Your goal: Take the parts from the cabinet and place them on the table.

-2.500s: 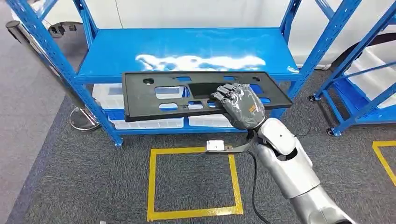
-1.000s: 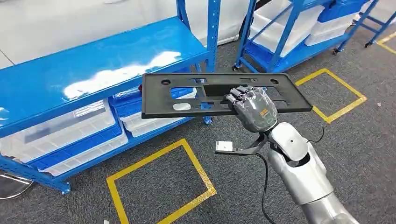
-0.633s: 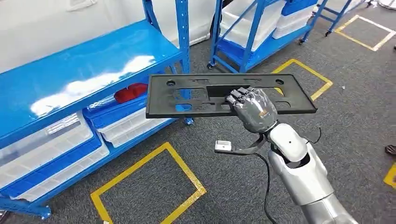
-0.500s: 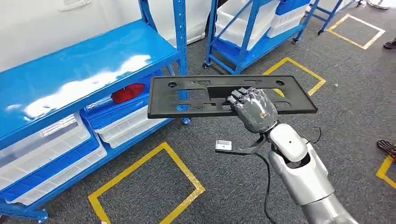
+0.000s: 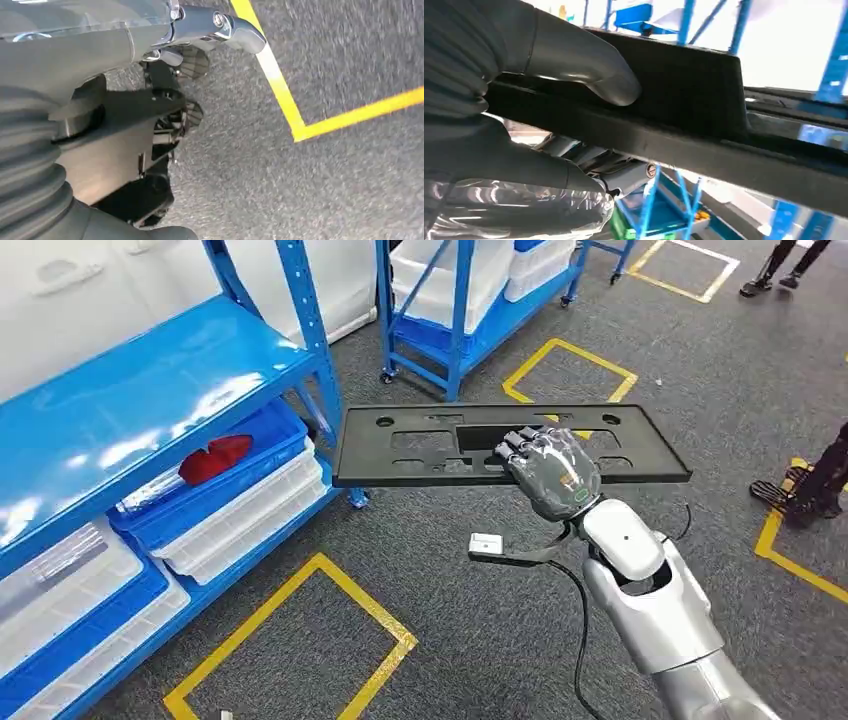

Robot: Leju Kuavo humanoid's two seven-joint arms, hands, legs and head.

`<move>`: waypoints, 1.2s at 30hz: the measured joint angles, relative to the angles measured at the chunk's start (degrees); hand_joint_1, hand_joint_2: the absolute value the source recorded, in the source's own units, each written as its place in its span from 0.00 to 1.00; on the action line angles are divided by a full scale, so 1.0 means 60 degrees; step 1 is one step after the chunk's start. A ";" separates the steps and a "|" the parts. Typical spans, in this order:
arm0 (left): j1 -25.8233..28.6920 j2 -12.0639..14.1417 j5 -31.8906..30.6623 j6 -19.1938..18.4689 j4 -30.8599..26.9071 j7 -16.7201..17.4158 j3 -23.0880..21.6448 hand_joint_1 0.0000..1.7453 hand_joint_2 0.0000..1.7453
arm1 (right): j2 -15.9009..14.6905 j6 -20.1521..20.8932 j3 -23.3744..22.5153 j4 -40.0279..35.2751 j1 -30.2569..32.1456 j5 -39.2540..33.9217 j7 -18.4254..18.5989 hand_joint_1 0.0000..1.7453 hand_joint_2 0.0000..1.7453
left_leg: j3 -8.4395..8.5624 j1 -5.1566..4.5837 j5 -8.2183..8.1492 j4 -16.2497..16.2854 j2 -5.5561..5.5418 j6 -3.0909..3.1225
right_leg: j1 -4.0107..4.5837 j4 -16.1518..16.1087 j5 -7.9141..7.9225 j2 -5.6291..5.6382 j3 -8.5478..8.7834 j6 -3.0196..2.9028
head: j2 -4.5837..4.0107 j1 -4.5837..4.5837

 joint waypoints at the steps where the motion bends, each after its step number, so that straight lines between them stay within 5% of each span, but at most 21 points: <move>1: 0.0020 -0.0004 0.0022 0.0000 0.0000 0.0000 0.0000 0.00 1.00 | 0.0000 0.0008 0.0004 0.0022 -0.0020 0.0004 0.0026 1.00 1.00 | -0.0268 0.0009 -0.0361 0.0618 -0.0231 -0.0008 | 0.0002 0.0003 0.0008 0.0081 -0.0009 -0.0041 | 0.0000 -0.0011; 3: 0.0073 0.0000 0.0029 -0.0004 0.0000 0.0000 0.0000 0.00 1.00 | 0.0018 0.0008 0.0036 0.0044 0.0001 0.0012 0.0026 1.00 1.00 | -0.0966 0.0016 -0.0988 0.2106 -0.0414 -0.0043 | 0.0019 0.0010 0.0005 0.0325 -0.0015 -0.0069 | 0.0000 -0.0022; 5: 0.0089 0.0007 0.0051 0.0003 0.0000 0.0000 0.0004 0.00 1.00 | 0.0018 0.0011 0.0055 0.0070 0.0077 0.0019 0.0026 1.00 1.00 | -0.1246 0.0017 -0.0882 0.2579 -0.0442 -0.0040 | 0.0023 0.0034 0.0005 0.0595 -0.0012 -0.0068 | 0.0000 -0.0025; 8: 0.0078 0.0026 0.0062 0.0011 0.0000 -0.0022 0.0007 0.00 1.00 | 0.0018 -0.0007 0.0051 0.0070 0.0142 0.0044 0.0040 1.00 1.00 | -0.0375 0.0058 0.0387 0.0496 -0.0670 0.0028 | 0.0006 0.0107 -0.0014 0.0996 -0.0007 -0.0027 | 0.0000 -0.0029; 9: 0.0089 0.0033 0.0066 0.0022 0.0000 -0.0026 0.0011 0.00 1.00 | 0.0018 -0.0007 0.0047 0.0070 0.0147 0.0044 0.0040 1.00 1.00 | -0.0146 0.0099 0.0484 -0.0054 -0.1149 0.0068 | -0.0007 0.0123 -0.0026 0.1102 -0.0046 0.0006 | 0.0000 -0.0022; 10: 0.0112 0.0036 0.0066 0.0062 0.0000 -0.0040 0.0018 0.00 1.00 | 0.0015 -0.0003 0.0047 0.0095 0.0106 0.0055 0.0051 1.00 1.00 | -0.0073 0.0150 0.0434 -0.0261 -0.1348 0.0065 | 0.0022 0.0195 -0.0009 0.1253 -0.0125 0.0086 | 0.0000 0.0011; 13: 0.0083 0.0044 0.0066 0.0156 0.0000 -0.0048 0.0022 0.00 1.00 | -0.0007 -0.0003 0.0037 0.0142 0.0116 0.0084 0.0047 1.00 1.00 | -0.0096 0.0063 0.0479 -0.0237 -0.1045 0.0199 | -0.0089 0.0091 0.0119 0.1571 -0.0212 0.0308 | -0.0004 -0.0011; 14: 0.0073 0.0044 0.0044 0.0225 0.0000 -0.0044 0.0022 0.00 1.00 | -0.0037 0.0000 0.0011 0.0161 0.0108 0.0102 0.0051 1.00 1.00 | -0.0043 0.0133 0.0565 -0.0389 -0.0920 0.0306 | -0.0057 0.0114 0.0100 0.1480 -0.0223 0.0334 | 0.0000 -0.0004; 15: 0.0058 0.0044 0.0033 0.0288 0.0000 -0.0037 0.0018 0.00 1.00 | -0.0033 0.0004 0.0011 0.0183 0.0045 0.0113 0.0047 1.00 1.00 | 0.0001 0.0111 0.0602 -0.0452 -0.0783 0.0370 | -0.0008 0.0306 -0.0065 0.0841 -0.0296 0.0353 | -0.0004 0.0037; 16: 0.0057 0.0044 0.0026 0.0317 0.0000 -0.0037 0.0015 0.00 1.00 | -0.0033 0.0008 0.0011 0.0208 -0.0030 0.0132 0.0051 1.00 1.00 | 0.0003 0.0089 0.0606 -0.0456 -0.0672 0.0415 | -0.0010 0.0820 -0.0398 0.0528 -0.0545 0.0373 | 0.0000 0.0062; 18: 0.0080 0.0044 0.0004 0.0422 0.0000 -0.0084 0.0015 0.00 1.00 | -0.0033 0.0026 0.0014 0.0248 -0.0076 0.0161 0.0095 1.00 1.00 | 0.0003 0.0040 0.0590 -0.0453 -0.0427 0.0447 | -0.0064 0.2367 -0.1070 0.0300 -0.1258 0.0430 | 0.0000 0.0058; 20: 0.0072 0.0044 -0.0047 0.0572 0.0000 -0.0106 0.0011 0.00 1.00 | -0.0036 0.0051 0.0011 0.0310 -0.0062 0.0183 0.0142 1.00 1.00 | 0.0002 0.0028 0.0576 -0.0445 -0.0197 0.0448 | -0.0110 0.2953 -0.1114 0.0256 -0.1539 0.0469 | 0.0000 0.0062; 21: 0.0064 0.0044 -0.0051 0.0586 0.0000 -0.0106 0.0011 0.00 1.00 | -0.0040 0.0069 0.0011 0.0339 -0.0063 0.0183 0.0164 1.00 1.00 | 0.0005 0.0025 0.0561 -0.0439 -0.0083 0.0436 | -0.0124 0.2577 -0.0855 0.0226 -0.1340 0.0478 | 0.0000 0.0058; 23: 0.0056 0.0044 -0.0047 0.0579 0.0000 -0.0102 0.0007 0.00 1.00 | -0.0069 0.0069 -0.0011 0.0347 -0.0089 0.0183 0.0175 1.00 1.00 | 0.0036 0.0025 0.0505 -0.0409 0.0123 0.0385 | -0.0121 0.0916 -0.0105 -0.0070 -0.0435 0.0451 | 0.0000 0.0062; 24: 0.0053 0.0044 -0.0047 0.0557 0.0000 -0.0059 0.0007 0.00 1.00 | -0.0091 0.0073 -0.0022 0.0347 -0.0119 0.0183 0.0175 1.00 1.00 | 0.0063 -0.0010 0.0467 -0.0395 0.0188 0.0339 | -0.0075 0.0222 -0.0025 -0.0551 -0.0076 0.0408 | -0.0003 0.0062; 25: 0.0056 0.0044 -0.0043 0.0528 0.0000 0.0004 0.0011 0.00 1.00 | -0.0091 0.0088 -0.0022 0.0347 -0.0161 0.0183 0.0179 1.00 1.00 | 0.0048 -0.0089 0.0418 -0.0346 0.0275 0.0271 | 0.0059 0.0105 -0.0081 -0.0628 -0.0042 0.0323 | 0.0000 0.0066; 29: 0.0020 0.0044 0.0037 0.0346 0.0000 0.0197 0.0015 0.00 1.00 | -0.0186 0.0168 -0.0040 0.0357 -0.0178 0.0183 0.0193 1.00 1.00 | 0.0154 -0.0084 0.0355 -0.0404 0.0655 0.0063 | 0.0034 0.0031 -0.0026 -0.0147 -0.0088 0.0095 | 0.0000 0.0044; 31: 0.0009 0.0044 0.0062 0.0215 0.0000 0.0236 0.0015 0.00 1.00 | -0.0189 0.0186 -0.0044 0.0361 -0.0188 0.0183 0.0211 1.00 1.00 | -0.0061 0.0001 -0.0081 0.0148 -0.0093 0.0005 | -0.0020 -0.0031 0.0008 0.0028 -0.0016 0.0002 | 0.0000 0.0019; 32: 0.0031 0.0044 0.0062 0.0171 0.0000 0.0248 0.0015 0.00 1.00 | -0.0193 0.0186 -0.0047 0.0361 -0.0189 0.0183 0.0230 1.00 1.00 | -0.0397 0.0013 -0.0478 0.0895 -0.0298 -0.0006 | -0.0015 -0.0031 0.0008 0.0130 -0.0017 -0.0032 | 0.0000 0.0015; 34: 0.0078 0.0044 0.0106 0.0091 0.0000 0.0284 0.0018 0.00 1.00 | -0.0189 0.0193 -0.0018 0.0361 -0.0150 0.0186 0.0259 1.00 1.00 | -0.1119 0.0014 -0.1027 0.2391 -0.0432 -0.0024 | 0.0016 -0.0021 0.0008 0.0391 -0.0024 -0.0062 | 0.0000 0.0007; 36: 0.0077 0.0044 0.0153 0.0069 0.0000 0.0302 0.0033 0.00 1.00 | -0.0189 0.0208 -0.0018 0.0368 -0.0095 0.0186 0.0281 1.00 1.00 | -0.1188 0.0014 -0.0677 0.2363 -0.0442 -0.0001 | 0.0023 0.0015 0.0006 0.0674 -0.0021 -0.0059 | 0.0000 0.0011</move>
